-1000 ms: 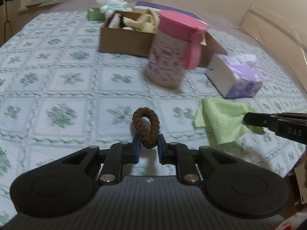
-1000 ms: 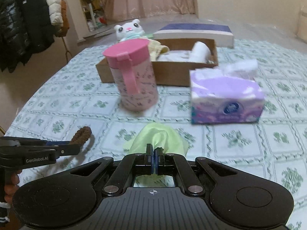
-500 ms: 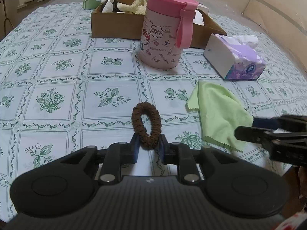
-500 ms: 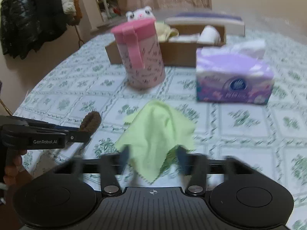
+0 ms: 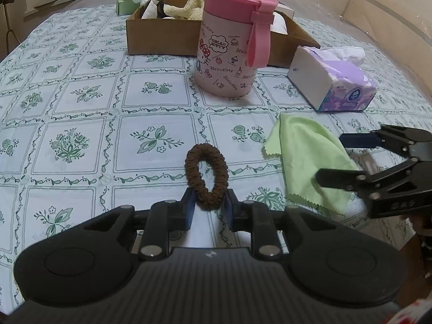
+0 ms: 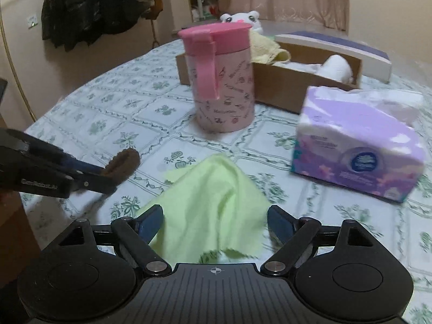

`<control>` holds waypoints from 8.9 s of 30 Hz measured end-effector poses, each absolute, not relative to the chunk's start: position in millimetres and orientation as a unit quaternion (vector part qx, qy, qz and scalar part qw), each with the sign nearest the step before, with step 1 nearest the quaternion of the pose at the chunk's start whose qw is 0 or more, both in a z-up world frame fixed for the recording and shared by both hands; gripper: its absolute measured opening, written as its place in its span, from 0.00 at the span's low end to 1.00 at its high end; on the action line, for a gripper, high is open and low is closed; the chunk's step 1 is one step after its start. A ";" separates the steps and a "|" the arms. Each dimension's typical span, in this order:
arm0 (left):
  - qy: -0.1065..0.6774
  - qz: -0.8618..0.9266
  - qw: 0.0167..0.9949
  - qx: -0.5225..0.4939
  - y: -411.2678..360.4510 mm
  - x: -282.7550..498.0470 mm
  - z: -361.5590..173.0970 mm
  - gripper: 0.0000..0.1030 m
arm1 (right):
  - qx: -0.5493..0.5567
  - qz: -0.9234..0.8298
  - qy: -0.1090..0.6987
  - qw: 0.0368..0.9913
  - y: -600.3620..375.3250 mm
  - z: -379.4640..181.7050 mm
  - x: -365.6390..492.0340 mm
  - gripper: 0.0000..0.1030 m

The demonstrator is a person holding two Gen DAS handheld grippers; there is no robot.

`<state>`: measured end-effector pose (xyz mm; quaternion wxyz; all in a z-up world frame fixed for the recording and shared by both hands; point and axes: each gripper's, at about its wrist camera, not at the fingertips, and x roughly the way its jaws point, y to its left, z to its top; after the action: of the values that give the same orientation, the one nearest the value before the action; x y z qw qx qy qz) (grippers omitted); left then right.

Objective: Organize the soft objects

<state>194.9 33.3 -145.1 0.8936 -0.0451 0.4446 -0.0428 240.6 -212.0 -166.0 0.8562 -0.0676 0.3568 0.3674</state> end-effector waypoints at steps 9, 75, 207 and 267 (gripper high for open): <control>0.437 -0.050 0.897 -0.051 29.7 196.4 -145.1 0.44 | -0.113 0.393 0.324 0.853 -180.4 -174.7 239.9 0.82; 0.317 -0.101 0.942 0.034 -67.0 271.8 -36.7 0.16 | 0.047 0.313 0.253 0.914 -282.9 -46.3 281.4 0.03; 0.353 -0.025 0.935 -0.031 1.3 46.5 19.2 0.57 | 0.048 0.204 0.349 0.913 -240.4 -13.0 86.8 0.76; 0.377 -0.031 0.925 -0.023 -11.7 47.4 3.2 0.58 | 0.052 0.208 0.373 0.903 -242.0 -21.3 82.7 0.76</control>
<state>47.4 -11.7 3.2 0.9254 -0.0232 0.3770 -0.0313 82.7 -242.0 -21.3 0.9030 0.0518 0.3727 0.2076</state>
